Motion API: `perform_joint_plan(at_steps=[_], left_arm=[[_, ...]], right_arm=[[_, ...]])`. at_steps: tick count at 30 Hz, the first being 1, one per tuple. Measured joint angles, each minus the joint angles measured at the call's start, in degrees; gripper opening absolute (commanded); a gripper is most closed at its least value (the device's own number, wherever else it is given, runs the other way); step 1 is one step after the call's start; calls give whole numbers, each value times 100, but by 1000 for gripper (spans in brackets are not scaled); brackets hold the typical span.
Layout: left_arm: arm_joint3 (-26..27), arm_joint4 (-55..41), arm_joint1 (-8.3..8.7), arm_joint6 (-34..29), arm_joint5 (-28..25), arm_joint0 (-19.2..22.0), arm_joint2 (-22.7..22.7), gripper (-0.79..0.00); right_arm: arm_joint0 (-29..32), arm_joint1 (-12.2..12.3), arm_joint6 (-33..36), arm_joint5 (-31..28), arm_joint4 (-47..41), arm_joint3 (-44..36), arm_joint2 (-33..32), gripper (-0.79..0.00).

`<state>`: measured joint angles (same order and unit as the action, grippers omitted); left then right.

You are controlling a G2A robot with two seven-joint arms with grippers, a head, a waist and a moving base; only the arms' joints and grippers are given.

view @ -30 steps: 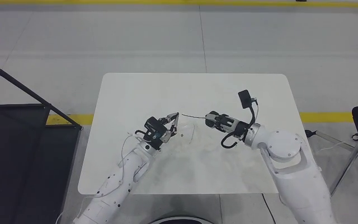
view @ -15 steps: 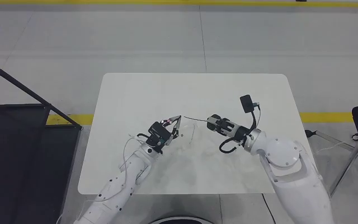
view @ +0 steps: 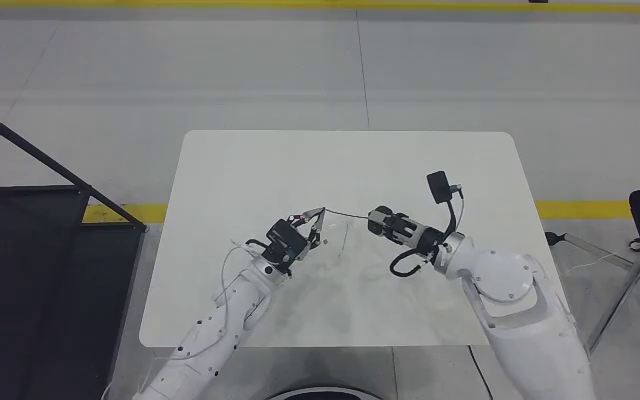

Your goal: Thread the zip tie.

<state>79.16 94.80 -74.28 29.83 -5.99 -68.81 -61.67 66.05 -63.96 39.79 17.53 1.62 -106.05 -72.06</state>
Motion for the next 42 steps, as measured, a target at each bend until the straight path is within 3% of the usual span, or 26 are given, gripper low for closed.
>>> perform_joint_plan(at_steps=[42], left_arm=[[-41, 149, -40, 30, -72, -1, -19, -785]], right_arm=[[-98, -1, -11, 64, -125, 80, 51, -785]])
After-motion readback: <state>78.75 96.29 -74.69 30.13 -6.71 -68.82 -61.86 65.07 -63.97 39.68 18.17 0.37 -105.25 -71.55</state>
